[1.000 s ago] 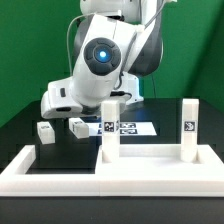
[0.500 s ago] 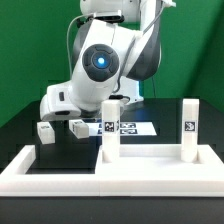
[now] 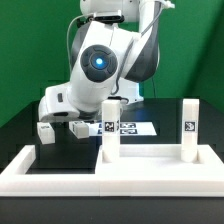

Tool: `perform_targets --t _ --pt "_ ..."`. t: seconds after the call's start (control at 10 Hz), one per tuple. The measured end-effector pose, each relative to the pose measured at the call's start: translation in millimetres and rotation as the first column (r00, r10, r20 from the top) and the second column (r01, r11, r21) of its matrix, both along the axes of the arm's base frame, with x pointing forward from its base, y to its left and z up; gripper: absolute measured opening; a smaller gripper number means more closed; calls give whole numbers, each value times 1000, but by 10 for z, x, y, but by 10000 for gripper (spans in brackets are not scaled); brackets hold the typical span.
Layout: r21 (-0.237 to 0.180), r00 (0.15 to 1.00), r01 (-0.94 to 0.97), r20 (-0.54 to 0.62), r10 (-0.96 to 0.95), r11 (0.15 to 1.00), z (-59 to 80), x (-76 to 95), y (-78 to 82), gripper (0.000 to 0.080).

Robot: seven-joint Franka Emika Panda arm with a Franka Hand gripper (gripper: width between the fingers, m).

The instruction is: Assemble desk

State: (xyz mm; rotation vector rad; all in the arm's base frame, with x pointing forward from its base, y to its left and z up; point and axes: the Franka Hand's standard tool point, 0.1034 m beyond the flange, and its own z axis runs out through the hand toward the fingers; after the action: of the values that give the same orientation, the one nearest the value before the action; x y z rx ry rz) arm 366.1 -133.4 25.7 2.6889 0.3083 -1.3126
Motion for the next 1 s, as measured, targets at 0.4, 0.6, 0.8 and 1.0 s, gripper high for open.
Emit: perform_targets --t 0.4,0.6,0.8,1.0 --pt "0 1000 0 1 0 1000 -3 0 -2 649" --pt "-4 1000 23 -16 -23 1000 -24 -45 -16 649" --pt "-18 996 69 -49 -70 997 -76 -168 -9 649" --pt "-23 996 76 -44 -77 997 -124 -224 -19 649"
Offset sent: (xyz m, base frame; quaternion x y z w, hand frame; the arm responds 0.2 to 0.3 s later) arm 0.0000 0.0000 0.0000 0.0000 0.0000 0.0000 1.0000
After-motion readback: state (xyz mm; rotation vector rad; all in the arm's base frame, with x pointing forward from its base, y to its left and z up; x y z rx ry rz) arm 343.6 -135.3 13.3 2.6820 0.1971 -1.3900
